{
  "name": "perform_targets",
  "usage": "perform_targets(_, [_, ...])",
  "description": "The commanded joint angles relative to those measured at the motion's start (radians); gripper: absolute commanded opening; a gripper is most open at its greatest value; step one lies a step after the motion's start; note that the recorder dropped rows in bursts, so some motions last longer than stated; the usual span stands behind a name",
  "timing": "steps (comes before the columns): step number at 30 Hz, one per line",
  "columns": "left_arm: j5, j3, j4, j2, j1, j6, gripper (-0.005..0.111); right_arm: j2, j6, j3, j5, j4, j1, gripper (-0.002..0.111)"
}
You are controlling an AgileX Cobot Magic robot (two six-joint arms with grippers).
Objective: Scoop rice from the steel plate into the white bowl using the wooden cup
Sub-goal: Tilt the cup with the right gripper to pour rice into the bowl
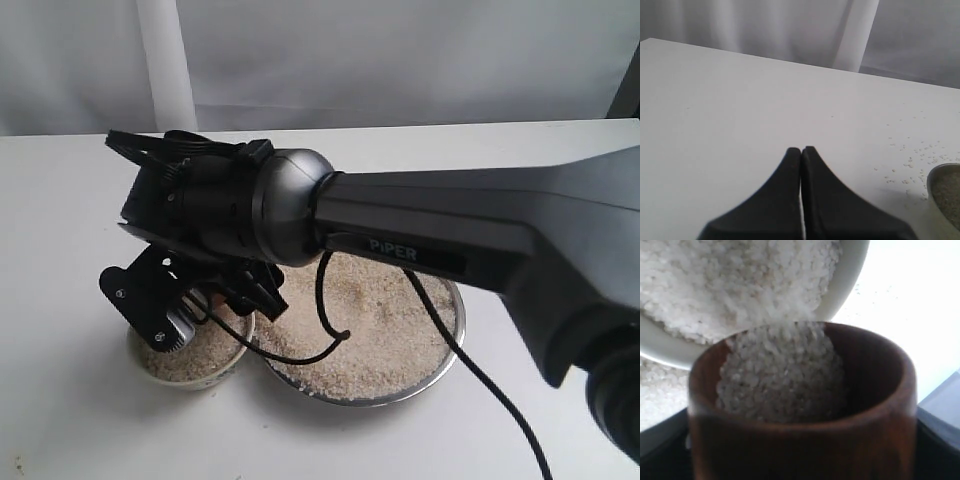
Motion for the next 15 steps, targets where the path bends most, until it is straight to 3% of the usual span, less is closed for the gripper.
perform_targets(1, [-0.006,-0.004,-0.005,-0.002,0.000,-0.002,0.000,-0.011,0.002,-0.008,-0.005,-0.074,0.024,0.000])
perform_targets(15, [-0.006,-0.004,-0.005,-0.002,0.000,-0.002,0.000,-0.011,0.005,-0.008,-0.007,-0.171,0.081,0.000])
